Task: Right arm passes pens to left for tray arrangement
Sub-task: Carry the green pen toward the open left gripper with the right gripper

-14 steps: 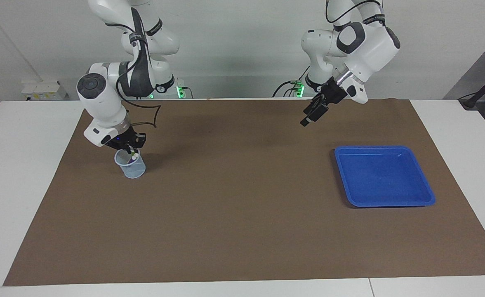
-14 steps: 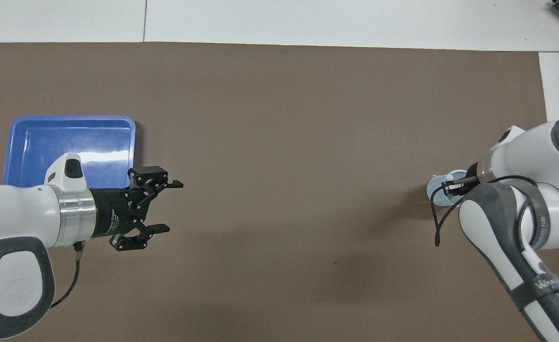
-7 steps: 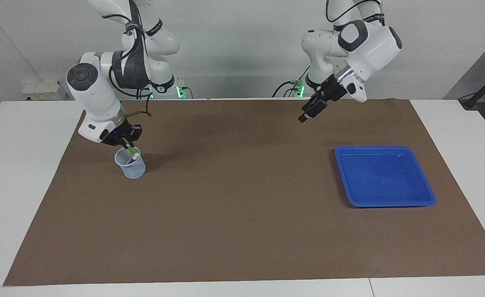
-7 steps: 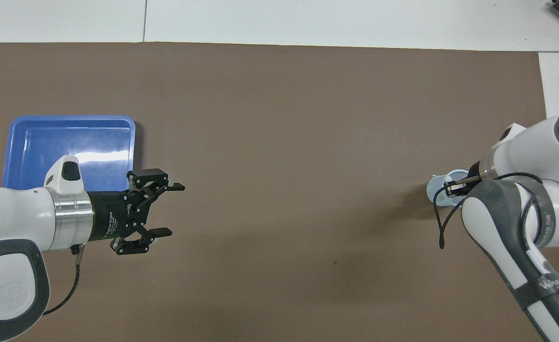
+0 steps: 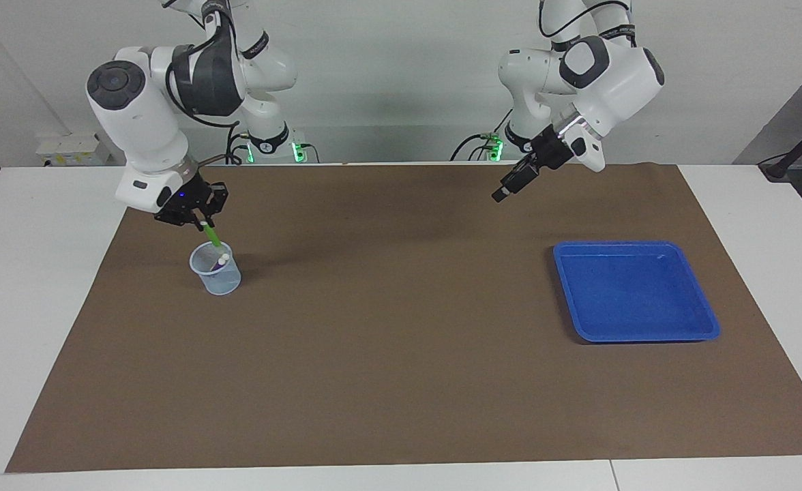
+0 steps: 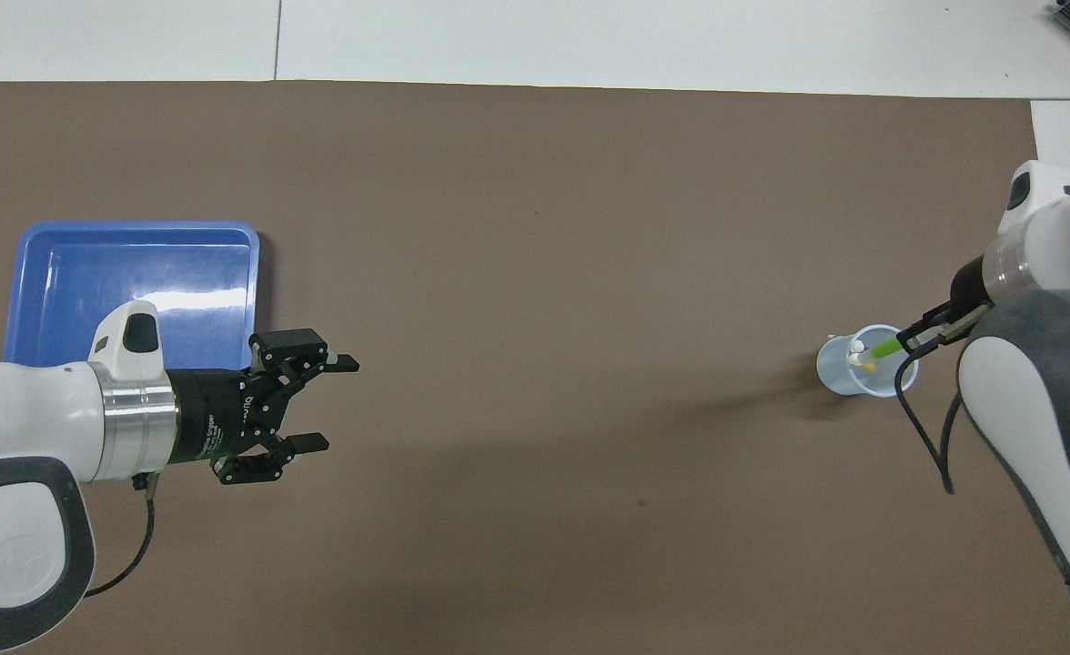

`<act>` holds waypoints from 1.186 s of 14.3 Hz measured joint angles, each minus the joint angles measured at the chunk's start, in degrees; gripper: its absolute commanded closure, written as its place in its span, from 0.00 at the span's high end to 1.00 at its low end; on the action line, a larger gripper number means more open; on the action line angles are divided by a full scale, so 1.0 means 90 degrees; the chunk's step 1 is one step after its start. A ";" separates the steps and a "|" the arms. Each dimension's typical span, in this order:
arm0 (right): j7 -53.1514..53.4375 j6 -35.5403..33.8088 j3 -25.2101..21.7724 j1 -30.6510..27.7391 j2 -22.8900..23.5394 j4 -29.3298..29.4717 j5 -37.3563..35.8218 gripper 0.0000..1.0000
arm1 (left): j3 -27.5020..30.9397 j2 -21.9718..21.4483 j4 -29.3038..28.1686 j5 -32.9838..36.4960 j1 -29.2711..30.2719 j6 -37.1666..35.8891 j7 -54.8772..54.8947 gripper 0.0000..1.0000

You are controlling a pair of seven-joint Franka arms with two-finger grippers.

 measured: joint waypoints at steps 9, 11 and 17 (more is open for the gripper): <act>0.2394 0.0079 0.0220 0.0307 0.0009 0.0258 0.2343 0.00 | -0.0068 0.0000 -0.0153 -0.1244 0.0199 0.0516 -0.0093 1.00; 0.3550 0.0581 0.0233 0.0626 -0.0013 0.0045 0.3124 0.00 | -0.0112 0.0001 -0.0184 -0.1521 0.0157 0.0784 -0.0330 1.00; 0.6961 0.3336 0.0264 0.2117 -0.0178 -0.0796 0.4347 0.00 | -0.0155 0.0021 -0.0229 -0.1920 -0.0551 0.1709 -0.1182 1.00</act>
